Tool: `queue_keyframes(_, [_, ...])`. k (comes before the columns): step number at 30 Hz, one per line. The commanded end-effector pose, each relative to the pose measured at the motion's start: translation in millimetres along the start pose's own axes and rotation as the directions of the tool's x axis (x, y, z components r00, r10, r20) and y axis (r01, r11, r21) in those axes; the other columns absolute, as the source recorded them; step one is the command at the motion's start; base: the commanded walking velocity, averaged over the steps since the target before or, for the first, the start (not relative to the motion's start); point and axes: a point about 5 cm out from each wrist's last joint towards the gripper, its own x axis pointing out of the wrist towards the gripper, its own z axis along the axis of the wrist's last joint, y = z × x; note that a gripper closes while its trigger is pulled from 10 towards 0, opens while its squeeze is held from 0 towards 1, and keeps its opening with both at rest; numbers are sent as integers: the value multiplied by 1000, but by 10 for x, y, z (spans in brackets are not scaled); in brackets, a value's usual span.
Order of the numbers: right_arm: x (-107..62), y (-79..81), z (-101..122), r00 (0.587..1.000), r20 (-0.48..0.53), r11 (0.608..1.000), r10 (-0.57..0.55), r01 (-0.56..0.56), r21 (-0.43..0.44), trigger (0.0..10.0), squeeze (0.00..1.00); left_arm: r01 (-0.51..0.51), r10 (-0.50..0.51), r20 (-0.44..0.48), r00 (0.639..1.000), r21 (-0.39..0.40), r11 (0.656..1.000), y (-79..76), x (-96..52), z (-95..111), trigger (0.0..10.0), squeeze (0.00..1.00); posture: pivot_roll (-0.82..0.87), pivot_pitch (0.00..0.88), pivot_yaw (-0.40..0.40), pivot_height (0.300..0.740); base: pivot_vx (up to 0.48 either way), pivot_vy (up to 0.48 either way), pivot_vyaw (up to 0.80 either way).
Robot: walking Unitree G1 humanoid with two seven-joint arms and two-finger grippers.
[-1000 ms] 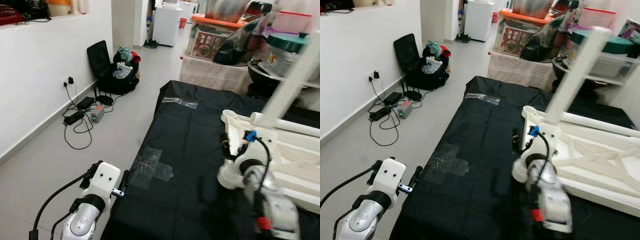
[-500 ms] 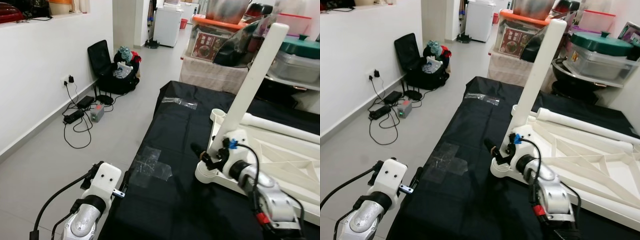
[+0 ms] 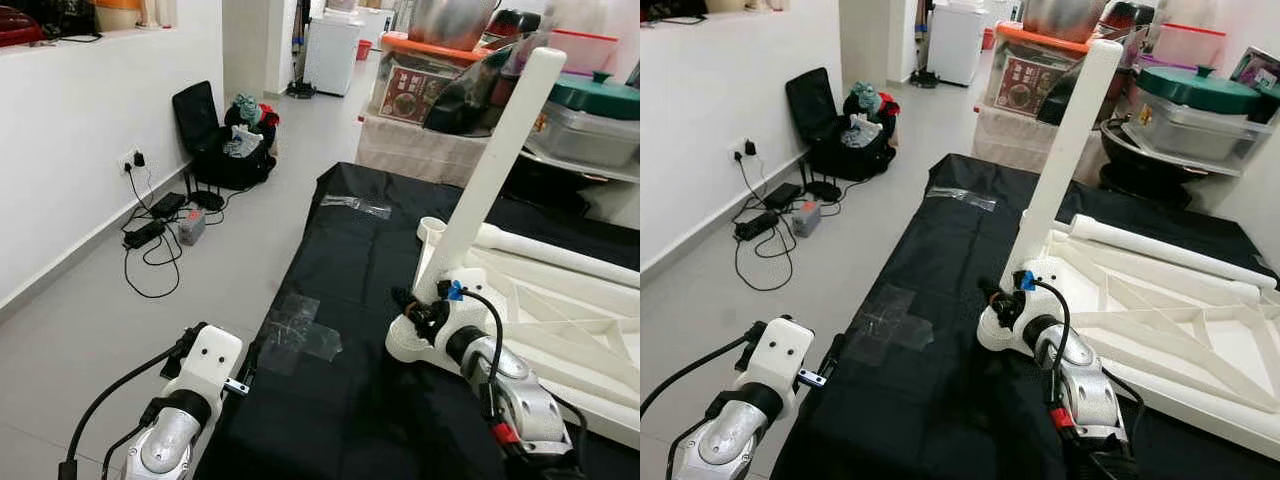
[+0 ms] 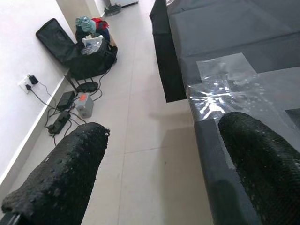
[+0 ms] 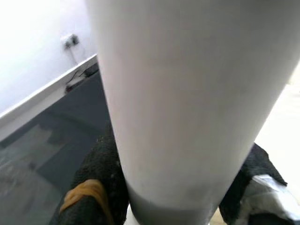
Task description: Building children table
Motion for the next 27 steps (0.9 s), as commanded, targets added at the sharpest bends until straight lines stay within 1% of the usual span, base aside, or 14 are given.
queue_keyframes(1, [-79,-186,89,978,74,980,-197,197,4,0,0,3,-3,-10,1000,12,1000,-2,-6,-10,10000,0,105,0,-152,740,0,0,0])
queue_keyframes(7, [-185,-215,114,907,101,911,-409,411,-5,0,0,5,-5,-10,1000,11,1000,0,-3,-14,10000,0,105,0,-154,740,0,0,0])
queue_keyframes(8, [-279,-309,105,828,88,831,-553,557,-17,0,0,3,-3,-10,1000,12,1000,2,-2,-15,10000,0,106,0,-153,740,0,0,0])
queue_keyframes(9, [-279,-309,105,828,88,831,-553,557,-17,0,0,3,-3,-10,1000,12,1000,2,-2,-15,10000,0,106,0,-153,740,0,0,0])
queue_keyframes(11, [-461,-464,88,673,61,673,-737,739,-31,0,0,0,0,-11,1000,13,1000,7,-1,-20,10000,0,106,0,-156,740,0,0,0])
queue_keyframes(14, [-596,-539,105,570,49,569,-820,821,-33,0,0,-2,3,-12,1000,14,1000,15,-2,-24,10000,0,103,0,-156,740,0,0,0])
queue_keyframes(16, [-627,-536,129,551,45,550,-833,834,-26,0,0,-3,3,-12,1000,15,1000,18,-2,-27,10000,0,99,0,-152,740,0,0,0])
queue_keyframes(17, [-624,-511,150,559,45,559,-828,829,-18,0,0,-3,3,-12,1000,15,1000,18,-1,-28,10000,0,99,0,-152,740,0,0,0])
queue_keyframes(18, [-586,-454,174,595,53,595,-802,803,-9,10000,0,-2,2,-12,1000,15,1000,16,0,-28,10000,0,95,0,-147,740,0,0,0])
queue_keyframes(19, [-586,-454,174,595,53,595,-802,803,-9,10000,0,-2,2,-12,1000,15,1000,16,0,-28,10000,0,95,0,-147,740,0,0,0])
queue_keyframes(22, [-434,-278,303,720,143,731,-679,682,39,10000,0,2,-2,-11,1000,13,1000,1,4,-26,10000,0,100,0,-150,740,0,0,0])
queue_keyframes(24, [-434,-278,303,720,143,731,-679,682,39,10000,0,2,-2,-11,1000,13,1000,1,4,-26,10000,0,100,0,-150,740,0,0,0])
queue_keyframes(25, [-395,-265,397,730,171,747,-661,661,67,10000,667,-1,1,-11,1000,12,1000,-2,4,-27,10000,0,104,0,-154,740,0,0,0])
queue_keyframes(27, [-373,-261,448,743,183,762,-644,643,75,10000,525,-2,2,-11,1000,11,1000,-3,4,-27,10000,0,104,0,-154,740,0,0,0])
